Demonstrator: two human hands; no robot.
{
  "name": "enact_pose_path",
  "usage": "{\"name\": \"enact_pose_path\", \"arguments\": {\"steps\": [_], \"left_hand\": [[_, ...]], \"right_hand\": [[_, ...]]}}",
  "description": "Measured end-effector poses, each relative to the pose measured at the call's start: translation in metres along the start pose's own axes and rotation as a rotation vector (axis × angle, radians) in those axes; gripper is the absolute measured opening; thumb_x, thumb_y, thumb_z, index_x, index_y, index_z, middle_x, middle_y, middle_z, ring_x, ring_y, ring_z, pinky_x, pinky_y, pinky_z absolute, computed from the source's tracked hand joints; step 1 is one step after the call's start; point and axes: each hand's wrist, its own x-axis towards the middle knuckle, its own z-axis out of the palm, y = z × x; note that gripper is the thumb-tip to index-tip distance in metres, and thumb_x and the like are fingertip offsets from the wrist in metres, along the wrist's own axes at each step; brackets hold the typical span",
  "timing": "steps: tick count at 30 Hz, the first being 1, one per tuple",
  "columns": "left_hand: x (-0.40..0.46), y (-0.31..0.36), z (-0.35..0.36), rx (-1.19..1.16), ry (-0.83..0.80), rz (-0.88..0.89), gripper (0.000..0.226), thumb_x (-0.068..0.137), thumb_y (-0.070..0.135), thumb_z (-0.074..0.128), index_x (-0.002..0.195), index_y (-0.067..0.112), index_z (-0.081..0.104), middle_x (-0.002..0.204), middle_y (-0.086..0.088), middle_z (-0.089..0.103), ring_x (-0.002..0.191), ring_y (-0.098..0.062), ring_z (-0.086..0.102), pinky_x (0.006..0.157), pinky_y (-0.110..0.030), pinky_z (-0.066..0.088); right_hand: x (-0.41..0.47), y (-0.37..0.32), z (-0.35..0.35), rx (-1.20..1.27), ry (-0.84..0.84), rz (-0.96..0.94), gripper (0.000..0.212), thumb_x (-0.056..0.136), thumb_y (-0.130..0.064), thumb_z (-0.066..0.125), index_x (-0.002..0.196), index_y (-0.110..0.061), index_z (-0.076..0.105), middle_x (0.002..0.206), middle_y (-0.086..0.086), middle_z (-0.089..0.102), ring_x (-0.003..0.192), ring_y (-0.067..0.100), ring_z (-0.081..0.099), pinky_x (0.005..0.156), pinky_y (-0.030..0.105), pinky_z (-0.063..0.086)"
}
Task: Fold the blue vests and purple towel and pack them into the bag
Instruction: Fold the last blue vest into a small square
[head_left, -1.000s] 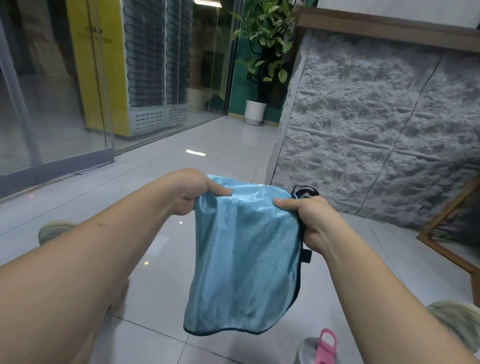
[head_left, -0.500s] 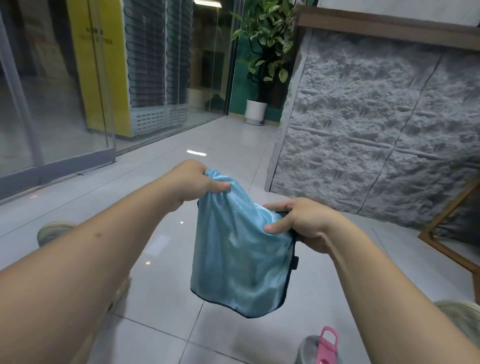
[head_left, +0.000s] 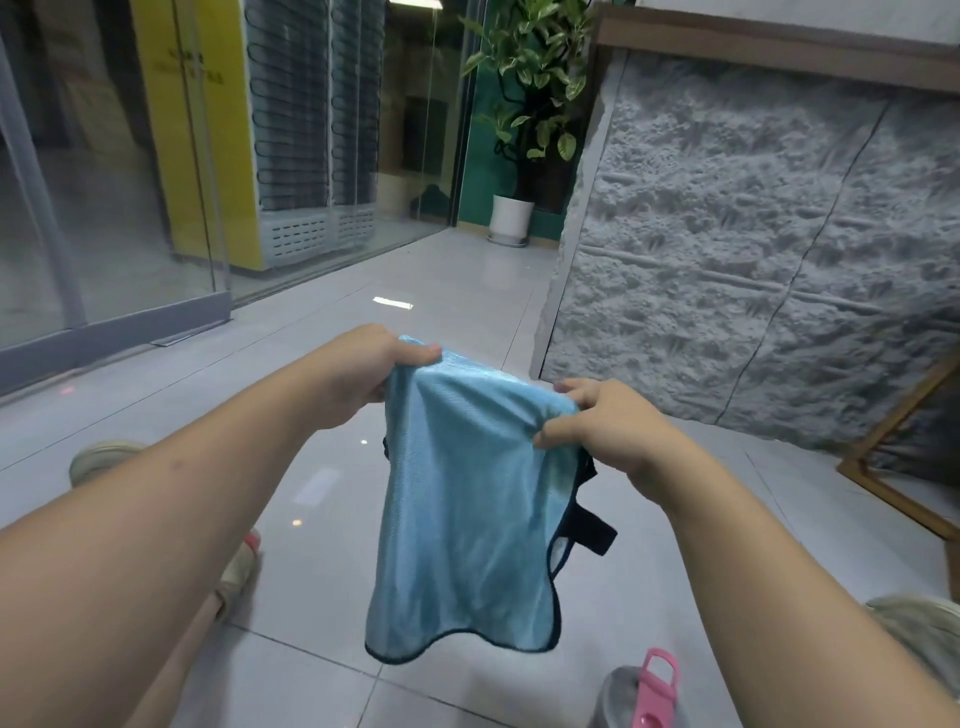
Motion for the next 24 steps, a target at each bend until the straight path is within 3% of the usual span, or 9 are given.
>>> {"name": "enact_pose_path", "arguments": {"steps": [2, 5, 9, 11, 14, 18, 21, 23, 24], "left_hand": [[-0.001, -0.004, 0.0, -0.113, 0.015, -0.016, 0.04, 0.088, 0.029, 0.077, 0.113, -0.001, 0.071, 0.104, -0.013, 0.071, 0.094, -0.025, 0.068, 0.089, -0.038, 0.053], [-0.004, -0.01, 0.002, -0.248, 0.024, -0.047, 0.041, 0.094, 0.039, 0.071, 0.114, 0.004, 0.071, 0.107, -0.016, 0.071, 0.095, -0.028, 0.068, 0.092, -0.044, 0.051], [-0.012, -0.022, 0.003, -0.323, -0.045, -0.036, 0.071, 0.072, 0.059, 0.087, 0.117, 0.007, 0.073, 0.123, -0.028, 0.068, 0.106, -0.04, 0.063, 0.094, -0.062, 0.042], [-0.014, -0.029, 0.004, -0.283, -0.166, -0.034, 0.064, 0.059, 0.045, 0.098, 0.114, 0.022, 0.074, 0.12, -0.018, 0.071, 0.108, -0.041, 0.066, 0.096, -0.071, 0.042], [-0.014, -0.037, 0.007, -0.213, -0.312, -0.063, 0.077, 0.063, 0.008, 0.092, 0.13, 0.027, 0.062, 0.133, -0.021, 0.066, 0.122, -0.05, 0.062, 0.106, -0.079, 0.035], [-0.013, -0.046, 0.009, -0.319, -0.322, -0.133, 0.068, 0.071, -0.003, 0.08, 0.133, 0.018, 0.063, 0.135, -0.021, 0.066, 0.121, -0.042, 0.066, 0.107, -0.059, 0.049], [-0.014, -0.05, 0.015, -0.456, -0.241, -0.189, 0.056, 0.073, -0.005, 0.076, 0.127, 0.01, 0.068, 0.118, -0.019, 0.074, 0.096, -0.032, 0.075, 0.083, -0.043, 0.063], [-0.014, -0.053, 0.021, -0.53, -0.216, -0.234, 0.049, 0.076, -0.002, 0.071, 0.124, 0.006, 0.069, 0.109, -0.02, 0.074, 0.087, -0.031, 0.076, 0.074, -0.042, 0.065], [-0.014, -0.054, 0.023, -0.55, -0.215, -0.255, 0.048, 0.077, -0.003, 0.07, 0.124, 0.004, 0.069, 0.107, -0.021, 0.074, 0.086, -0.032, 0.076, 0.073, -0.043, 0.065]], "right_hand": [[-0.002, 0.0, -0.002, 0.12, -0.047, -0.042, 0.018, 0.08, -0.003, 0.079, 0.096, 0.004, 0.077, 0.108, 0.015, 0.078, 0.086, 0.034, 0.073, 0.075, 0.044, 0.056], [0.001, 0.004, -0.001, 0.286, -0.056, -0.062, 0.024, 0.079, -0.008, 0.081, 0.099, 0.003, 0.076, 0.103, 0.034, 0.073, 0.081, 0.039, 0.067, 0.074, 0.047, 0.049], [0.005, 0.01, 0.004, 0.46, -0.019, -0.018, 0.019, 0.089, -0.003, 0.074, 0.106, 0.006, 0.074, 0.1, 0.027, 0.075, 0.084, 0.036, 0.068, 0.079, 0.046, 0.049], [0.008, 0.014, 0.007, 0.531, 0.016, 0.038, 0.02, 0.089, -0.005, 0.073, 0.105, 0.006, 0.074, 0.101, 0.024, 0.074, 0.086, 0.034, 0.066, 0.084, 0.045, 0.049], [0.011, 0.014, 0.011, 0.7, 0.026, 0.197, 0.029, 0.084, -0.011, 0.078, 0.109, 0.004, 0.074, 0.112, 0.023, 0.076, 0.093, 0.034, 0.071, 0.1, 0.047, 0.055], [0.005, 0.02, 0.014, 1.0, 0.027, 0.36, 0.038, 0.088, -0.036, 0.081, 0.1, 0.0, 0.076, 0.093, 0.014, 0.078, 0.083, 0.03, 0.076, 0.081, 0.044, 0.064], [0.0, 0.042, 0.029, 1.414, 0.049, 0.273, 0.073, 0.074, -0.076, 0.074, 0.101, -0.008, 0.073, 0.082, 0.005, 0.066, 0.093, 0.023, 0.071, 0.095, 0.044, 0.057], [-0.003, 0.054, 0.044, 1.533, 0.012, 0.231, 0.076, 0.07, -0.082, 0.068, 0.085, -0.008, 0.073, 0.077, 0.005, 0.068, 0.078, 0.026, 0.075, 0.089, 0.044, 0.053], [-0.005, 0.058, 0.052, 1.495, -0.041, 0.191, 0.08, 0.068, -0.081, 0.068, 0.084, -0.003, 0.077, 0.087, 0.014, 0.075, 0.083, 0.032, 0.077, 0.092, 0.048, 0.052]]}}
